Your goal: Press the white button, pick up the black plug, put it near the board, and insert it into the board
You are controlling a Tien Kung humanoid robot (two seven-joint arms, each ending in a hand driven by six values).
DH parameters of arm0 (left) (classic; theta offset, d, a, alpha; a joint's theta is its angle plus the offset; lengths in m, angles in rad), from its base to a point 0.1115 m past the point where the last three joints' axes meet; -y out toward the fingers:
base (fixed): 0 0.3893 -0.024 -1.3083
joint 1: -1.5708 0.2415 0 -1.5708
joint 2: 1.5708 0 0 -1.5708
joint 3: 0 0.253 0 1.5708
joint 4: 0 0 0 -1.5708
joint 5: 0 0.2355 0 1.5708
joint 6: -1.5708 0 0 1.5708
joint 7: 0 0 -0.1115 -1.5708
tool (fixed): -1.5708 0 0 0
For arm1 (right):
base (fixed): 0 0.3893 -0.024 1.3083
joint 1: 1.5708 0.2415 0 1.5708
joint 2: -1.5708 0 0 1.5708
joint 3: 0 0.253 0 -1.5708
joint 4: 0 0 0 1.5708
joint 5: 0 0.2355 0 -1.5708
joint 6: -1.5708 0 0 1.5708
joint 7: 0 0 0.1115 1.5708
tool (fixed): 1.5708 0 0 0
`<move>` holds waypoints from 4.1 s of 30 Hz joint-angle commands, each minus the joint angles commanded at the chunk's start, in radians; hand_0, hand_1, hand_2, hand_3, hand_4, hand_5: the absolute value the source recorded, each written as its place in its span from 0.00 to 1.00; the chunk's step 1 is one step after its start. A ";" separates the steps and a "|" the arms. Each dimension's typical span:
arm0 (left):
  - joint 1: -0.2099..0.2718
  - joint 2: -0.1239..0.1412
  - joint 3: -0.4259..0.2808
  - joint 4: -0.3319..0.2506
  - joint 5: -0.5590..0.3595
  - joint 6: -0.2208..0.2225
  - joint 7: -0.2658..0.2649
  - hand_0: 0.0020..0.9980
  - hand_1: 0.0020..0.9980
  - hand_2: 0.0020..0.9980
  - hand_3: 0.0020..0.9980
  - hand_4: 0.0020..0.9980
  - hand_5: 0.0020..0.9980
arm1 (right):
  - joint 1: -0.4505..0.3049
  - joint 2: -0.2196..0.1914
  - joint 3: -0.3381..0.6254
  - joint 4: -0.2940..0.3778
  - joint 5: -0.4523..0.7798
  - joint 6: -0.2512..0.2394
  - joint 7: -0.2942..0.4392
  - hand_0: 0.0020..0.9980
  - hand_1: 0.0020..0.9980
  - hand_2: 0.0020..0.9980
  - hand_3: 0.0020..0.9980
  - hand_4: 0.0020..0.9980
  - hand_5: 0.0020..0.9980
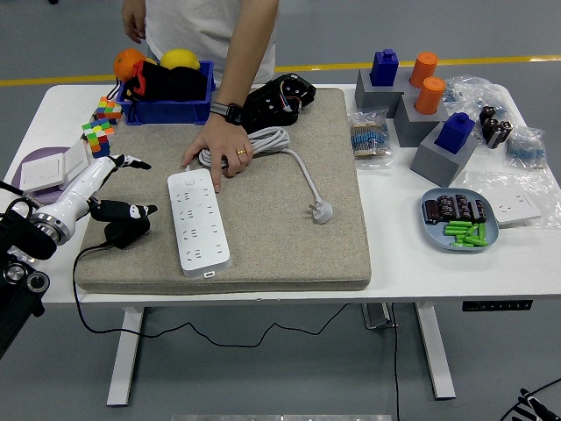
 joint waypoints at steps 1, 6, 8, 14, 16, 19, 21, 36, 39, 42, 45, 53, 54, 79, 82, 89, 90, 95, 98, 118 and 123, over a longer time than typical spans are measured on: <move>0.001 0.000 -0.001 0.002 0.001 -0.002 0.002 0.87 0.93 0.81 0.54 0.96 0.06 | 0.000 0.000 0.000 0.000 0.000 0.000 0.000 0.72 0.70 0.68 0.62 0.74 0.48; 0.006 0.004 -0.006 0.010 0.003 -0.008 0.008 0.87 0.93 0.81 0.54 0.96 0.06 | 0.002 0.000 0.000 0.000 0.001 0.000 0.000 0.72 0.70 0.68 0.62 0.74 0.48; 0.008 0.005 -0.010 0.011 0.005 -0.008 0.009 0.84 0.90 0.76 0.51 0.96 0.04 | 0.003 0.000 -0.001 0.000 0.002 0.000 0.000 0.72 0.70 0.68 0.62 0.74 0.48; 0.004 0.009 -0.008 0.025 0.009 -0.011 0.012 0.84 0.90 0.76 0.49 0.96 0.02 | 0.004 -0.002 -0.006 -0.001 0.002 0.000 -0.001 0.72 0.70 0.68 0.62 0.74 0.48; 0.003 0.011 -0.006 0.033 0.015 -0.015 0.017 0.84 0.90 0.76 0.49 0.96 0.02 | 0.005 -0.002 -0.009 -0.001 0.003 0.000 -0.001 0.72 0.70 0.68 0.62 0.74 0.48; 0.001 0.013 -0.002 0.052 0.025 -0.024 0.027 0.84 0.89 0.76 0.49 0.96 0.00 | 0.007 -0.003 -0.012 0.000 0.005 0.000 -0.001 0.72 0.69 0.68 0.62 0.74 0.48; 0.001 0.015 -0.001 0.060 0.028 -0.028 0.033 0.84 0.89 0.76 0.49 0.96 0.00 | 0.007 -0.003 -0.012 0.000 0.005 0.000 -0.001 0.72 0.69 0.68 0.62 0.74 0.48; 0.010 0.022 -0.016 0.062 0.020 -0.046 0.068 0.81 0.87 0.71 0.46 0.95 0.00 | 0.002 -0.003 -0.015 -0.001 0.005 0.001 -0.001 0.71 0.70 0.68 0.62 0.74 0.48; 0.014 0.024 -0.010 0.053 0.019 -0.047 0.071 0.81 0.86 0.70 0.45 0.95 0.00 | -0.001 -0.002 -0.013 -0.003 0.003 0.001 -0.002 0.71 0.70 0.68 0.62 0.74 0.47; 0.013 0.023 0.003 0.055 0.017 -0.050 0.075 0.81 0.86 0.70 0.45 0.95 0.00 | -0.002 -0.001 -0.013 -0.003 0.003 0.001 -0.002 0.71 0.70 0.68 0.62 0.74 0.47; 0.009 0.019 0.012 0.065 0.010 -0.048 0.074 0.81 0.86 0.70 0.42 0.96 0.00 | 0.000 0.000 -0.016 -0.001 0.005 0.001 -0.001 0.71 0.70 0.68 0.62 0.74 0.47; -0.001 0.016 0.034 0.085 0.008 -0.044 0.078 0.80 0.84 0.70 0.43 0.95 0.00 | -0.002 0.000 -0.013 -0.002 0.003 0.000 -0.001 0.72 0.69 0.68 0.62 0.74 0.47; -0.002 0.016 0.035 0.086 0.008 -0.045 0.079 0.80 0.84 0.70 0.43 0.95 0.00 | -0.003 0.000 -0.012 -0.002 0.002 0.000 -0.001 0.72 0.69 0.68 0.62 0.74 0.47; -0.008 0.016 0.048 0.098 0.000 -0.019 0.084 0.43 0.55 0.49 0.47 0.85 0.00 | -0.002 0.003 -0.005 -0.002 -0.001 -0.003 0.003 0.72 0.69 0.68 0.62 0.75 0.47; -0.008 0.017 0.052 0.098 -0.006 -0.022 0.088 0.37 0.47 0.39 0.45 0.83 0.00 | -0.003 0.003 -0.005 -0.002 -0.001 -0.003 0.003 0.71 0.69 0.68 0.62 0.75 0.47; -0.010 0.017 0.053 0.097 -0.021 -0.034 0.097 0.35 0.44 0.38 0.45 0.80 0.00 | -0.001 0.004 -0.002 -0.002 -0.002 -0.003 0.003 0.71 0.69 0.68 0.62 0.75 0.47; -0.010 0.017 0.052 0.096 -0.022 -0.033 0.094 0.35 0.44 0.38 0.45 0.80 0.00 | -0.001 0.004 -0.002 -0.002 -0.002 -0.003 0.003 0.71 0.69 0.68 0.62 0.75 0.47; -0.010 0.019 0.048 0.084 -0.030 -0.025 0.074 0.35 0.42 0.37 0.46 0.79 0.00 | -0.001 0.004 0.000 -0.002 -0.003 -0.003 0.004 0.71 0.69 0.68 0.62 0.75 0.47; -0.013 0.023 0.047 0.068 -0.031 -0.020 0.069 0.36 0.42 0.35 0.46 0.77 0.00 | -0.001 0.005 0.000 -0.002 -0.003 -0.003 0.004 0.71 0.69 0.68 0.62 0.74 0.47; -0.229 0.171 0.388 -0.032 -0.070 -0.037 0.114 0.38 0.41 0.34 0.46 0.76 0.00 | 0.004 0.000 0.006 -0.003 0.000 -0.004 0.004 0.71 0.69 0.68 0.62 0.74 0.47; -0.291 0.176 0.461 -0.009 -0.086 -0.039 0.111 0.39 0.40 0.34 0.46 0.75 0.00 | 0.005 -0.001 0.006 -0.003 0.000 -0.004 0.004 0.71 0.69 0.68 0.62 0.74 0.47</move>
